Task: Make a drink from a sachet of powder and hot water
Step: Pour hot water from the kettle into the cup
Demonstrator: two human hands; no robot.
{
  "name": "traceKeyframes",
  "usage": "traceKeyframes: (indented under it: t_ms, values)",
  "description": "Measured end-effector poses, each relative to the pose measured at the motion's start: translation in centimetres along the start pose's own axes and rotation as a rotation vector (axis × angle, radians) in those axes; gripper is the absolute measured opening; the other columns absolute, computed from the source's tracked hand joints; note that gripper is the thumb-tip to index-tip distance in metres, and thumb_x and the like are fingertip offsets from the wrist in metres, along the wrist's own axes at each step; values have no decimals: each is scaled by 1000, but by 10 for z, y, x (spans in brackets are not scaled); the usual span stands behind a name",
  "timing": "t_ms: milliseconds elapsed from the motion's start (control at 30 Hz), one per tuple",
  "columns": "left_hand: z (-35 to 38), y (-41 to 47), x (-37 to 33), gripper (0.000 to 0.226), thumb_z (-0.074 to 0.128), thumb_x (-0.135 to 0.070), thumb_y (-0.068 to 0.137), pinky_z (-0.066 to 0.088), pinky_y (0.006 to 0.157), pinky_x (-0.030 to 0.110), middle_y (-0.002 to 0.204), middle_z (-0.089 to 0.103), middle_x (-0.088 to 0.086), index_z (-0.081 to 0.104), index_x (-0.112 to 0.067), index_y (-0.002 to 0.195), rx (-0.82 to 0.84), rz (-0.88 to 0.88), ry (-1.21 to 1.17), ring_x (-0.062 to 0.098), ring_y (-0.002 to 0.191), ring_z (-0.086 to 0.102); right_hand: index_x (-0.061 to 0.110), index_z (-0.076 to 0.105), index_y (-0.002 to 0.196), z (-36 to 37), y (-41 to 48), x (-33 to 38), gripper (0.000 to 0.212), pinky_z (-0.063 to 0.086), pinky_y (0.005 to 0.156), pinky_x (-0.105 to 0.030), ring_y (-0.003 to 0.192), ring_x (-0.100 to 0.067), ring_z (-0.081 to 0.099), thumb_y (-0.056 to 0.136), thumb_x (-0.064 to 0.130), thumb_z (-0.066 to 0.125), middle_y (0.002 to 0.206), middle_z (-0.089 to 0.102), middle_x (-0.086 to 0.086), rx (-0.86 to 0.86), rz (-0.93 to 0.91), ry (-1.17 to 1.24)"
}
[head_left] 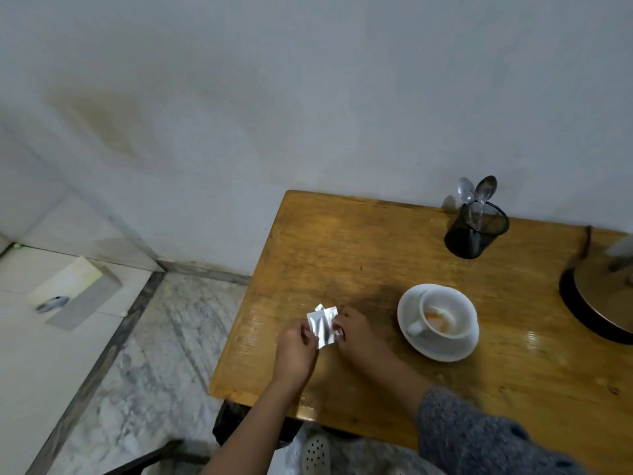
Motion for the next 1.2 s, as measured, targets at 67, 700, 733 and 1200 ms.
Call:
traceKeyframes:
  t_ms: [67, 700, 733, 1200]
  values:
    - [2, -2, -5, 12, 58, -4, 79, 47, 64, 28, 86, 64, 7, 62, -12, 86, -7, 36, 18, 17, 74, 59, 5, 58, 120, 1, -4, -2, 30, 39, 95, -22, 117, -20, 50, 95, 10, 42, 136, 49, -9, -17, 35, 19]
    - [42, -13, -51, 33, 52, -5, 83, 47, 93, 45, 121, 49, 25, 55, 3, 115, -138, 61, 394, 38, 113, 45, 9, 63, 111, -221, -138, -81, 24, 43, 85, -21, 95, -8, 54, 89, 4, 54, 105, 56, 5, -777, 68, 379]
    - [50, -19, -67, 29, 49, -4, 86, 44, 91, 43, 117, 50, 25, 57, 3, 113, -153, 127, 312, 39, 109, 48, 11, 63, 112, -245, -156, -97, 24, 43, 87, -21, 97, -6, 53, 90, 6, 54, 106, 55, 7, -872, 104, 366]
    - [130, -85, -106, 28, 32, -16, 98, 37, 76, 35, 93, 59, 9, 60, -8, 101, -102, 281, -152, 27, 90, 52, 9, 59, 114, -322, -280, -298, 37, 39, 86, -27, 108, -25, 56, 99, 32, 35, 113, 61, -13, -1397, 602, 861]
Point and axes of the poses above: each hand's wrist, its own y-axis towards the middle knuckle, its own z-axis out of the palm, x = y × z, the point moved 7 cm from there along y, towards the middle knuckle
